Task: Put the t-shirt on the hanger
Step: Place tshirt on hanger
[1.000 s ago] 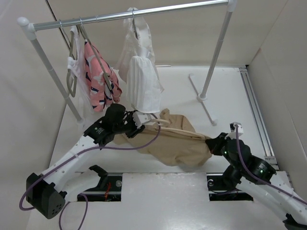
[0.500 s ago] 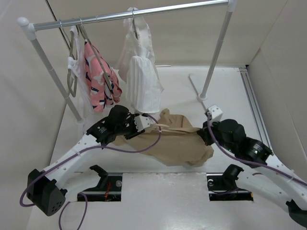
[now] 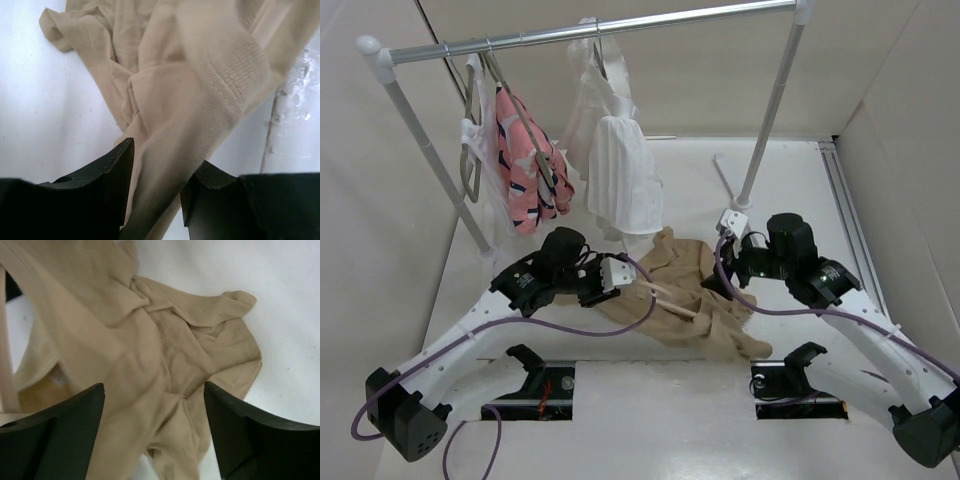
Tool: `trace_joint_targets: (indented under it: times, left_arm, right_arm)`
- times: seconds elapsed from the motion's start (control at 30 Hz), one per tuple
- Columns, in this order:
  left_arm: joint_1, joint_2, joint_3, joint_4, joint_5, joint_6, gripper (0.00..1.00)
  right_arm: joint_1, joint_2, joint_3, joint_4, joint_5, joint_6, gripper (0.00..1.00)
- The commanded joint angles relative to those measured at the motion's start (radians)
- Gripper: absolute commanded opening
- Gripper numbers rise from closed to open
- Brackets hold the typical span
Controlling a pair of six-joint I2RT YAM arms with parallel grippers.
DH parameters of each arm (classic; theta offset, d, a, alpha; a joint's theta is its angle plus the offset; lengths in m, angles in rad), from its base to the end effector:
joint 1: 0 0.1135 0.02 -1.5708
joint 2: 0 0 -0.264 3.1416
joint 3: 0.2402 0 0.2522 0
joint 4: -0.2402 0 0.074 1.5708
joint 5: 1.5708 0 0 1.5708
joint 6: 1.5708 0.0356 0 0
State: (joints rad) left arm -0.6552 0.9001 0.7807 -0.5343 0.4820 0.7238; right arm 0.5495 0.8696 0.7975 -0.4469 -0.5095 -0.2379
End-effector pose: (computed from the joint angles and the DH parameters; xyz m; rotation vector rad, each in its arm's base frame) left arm 0.1406 -0.1289 0.2865 1.5805 1.5039 -0.4953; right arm 0.1526 0.1138 0.3053 -1.0846 1.7943 0.7200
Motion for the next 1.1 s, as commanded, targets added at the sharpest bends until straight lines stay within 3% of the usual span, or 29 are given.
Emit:
trace_joint_targets:
  times: [0.0, 0.07, 0.17, 0.43, 0.8, 0.87, 0.9, 0.97, 1.0, 1.03, 1.07]
  left_arm:
    - [-0.007, -0.023, 0.04, 0.0, 0.085, -0.015, 0.0]
    - [-0.007, -0.023, 0.04, 0.0, 0.086, -0.015, 0.0]
    - [-0.007, -0.012, 0.029, 0.0, 0.086, -0.04, 0.0]
    - [-0.007, 0.031, 0.057, 0.03, 0.095, -0.083, 0.0]
    - [0.023, 0.063, 0.088, 0.01, 0.164, -0.101, 0.0]
    - [0.032, 0.063, 0.088, 0.01, 0.164, -0.11, 0.0]
    - [0.032, 0.063, 0.088, 0.019, 0.164, -0.119, 0.0]
    - [0.032, 0.072, 0.088, 0.019, 0.173, -0.13, 0.0]
    - [0.032, 0.072, 0.088, 0.019, 0.184, -0.13, 0.0]
    - [0.048, 0.072, 0.097, 0.019, 0.207, -0.13, 0.0]
    - [0.063, 0.072, 0.097, 0.019, 0.216, -0.139, 0.0]
  right_arm:
    - [-0.037, -0.003, 0.09, -0.088, -0.107, -0.147, 0.87]
    - [-0.037, -0.003, 0.16, -0.134, -0.107, -0.204, 0.99]
    - [0.026, -0.058, 0.204, -0.083, -0.156, -0.204, 0.99]
    - [0.326, 0.009, 0.164, 0.036, -0.055, -0.103, 0.85]
    - [0.348, 0.071, 0.046, 0.145, 0.054, -0.017, 0.68]
    - [0.348, 0.071, 0.008, 0.191, 0.054, 0.008, 0.6]
    - [0.348, 0.071, 0.008, 0.2, 0.054, 0.02, 0.48]
    - [0.348, 0.071, -0.003, 0.2, 0.063, 0.02, 0.33]
    - [0.348, 0.071, -0.003, 0.188, 0.072, 0.029, 0.06]
    - [0.348, 0.059, -0.003, 0.172, 0.104, 0.029, 0.0]
    - [0.348, 0.046, 0.009, 0.137, 0.104, 0.029, 0.0]
